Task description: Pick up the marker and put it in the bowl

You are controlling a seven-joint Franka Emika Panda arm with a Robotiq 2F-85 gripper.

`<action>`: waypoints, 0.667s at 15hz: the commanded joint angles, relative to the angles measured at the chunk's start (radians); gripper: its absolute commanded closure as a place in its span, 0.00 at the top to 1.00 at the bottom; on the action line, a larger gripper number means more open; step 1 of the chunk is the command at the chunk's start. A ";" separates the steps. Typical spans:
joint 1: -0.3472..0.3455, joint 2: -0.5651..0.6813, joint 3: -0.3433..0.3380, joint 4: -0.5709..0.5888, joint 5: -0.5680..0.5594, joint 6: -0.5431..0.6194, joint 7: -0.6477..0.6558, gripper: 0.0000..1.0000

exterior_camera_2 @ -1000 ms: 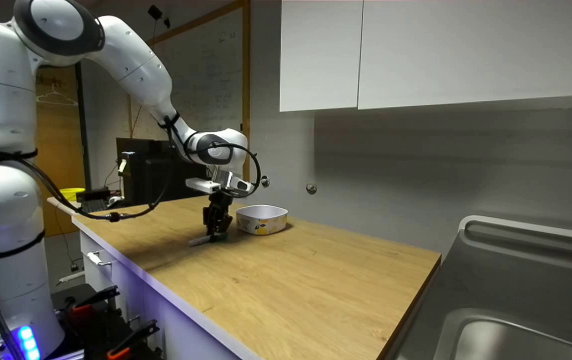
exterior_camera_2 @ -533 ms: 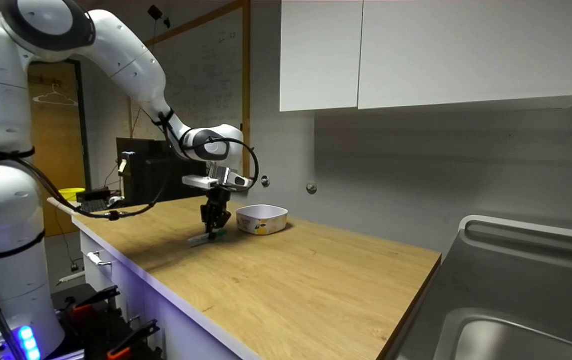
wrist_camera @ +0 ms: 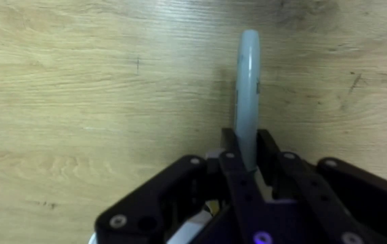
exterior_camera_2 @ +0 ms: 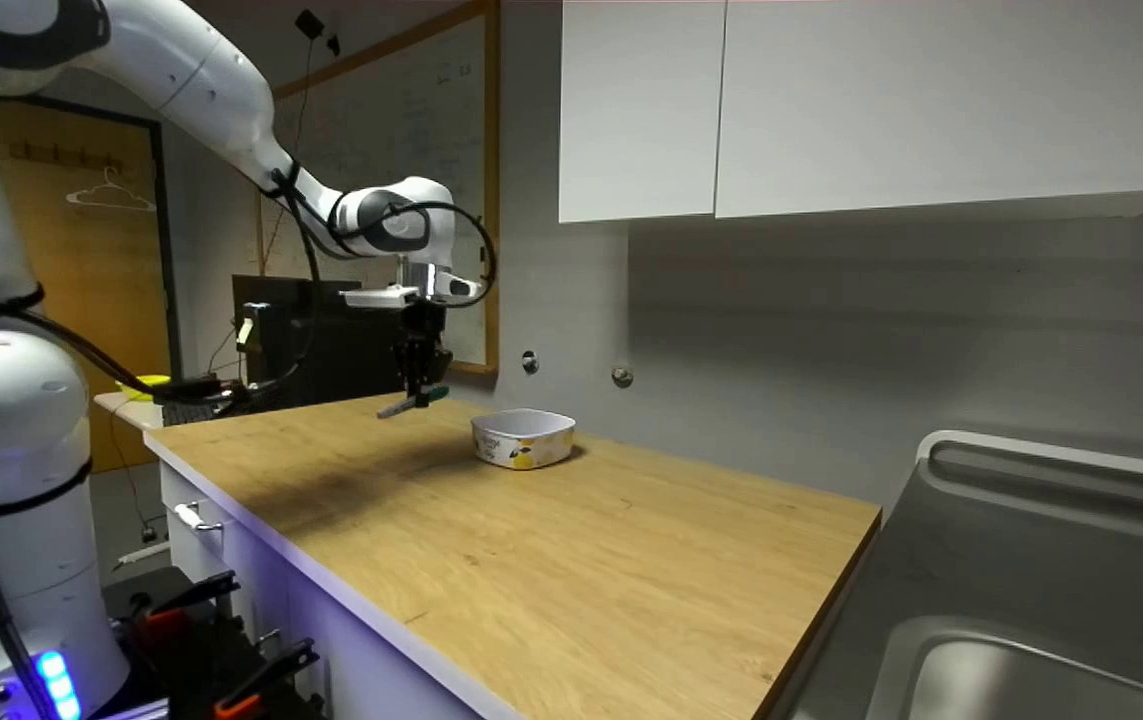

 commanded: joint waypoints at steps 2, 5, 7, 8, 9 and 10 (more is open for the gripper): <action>0.041 0.004 0.067 0.159 -0.052 -0.099 0.088 0.08; 0.064 0.097 0.112 0.336 -0.108 -0.168 0.128 0.09; 0.074 0.171 0.126 0.456 -0.146 -0.217 0.142 0.08; 0.079 0.207 0.128 0.512 -0.165 -0.241 0.145 0.08; 0.081 0.246 0.125 0.568 -0.185 -0.267 0.142 0.08; 0.083 0.286 0.119 0.625 -0.201 -0.292 0.136 0.08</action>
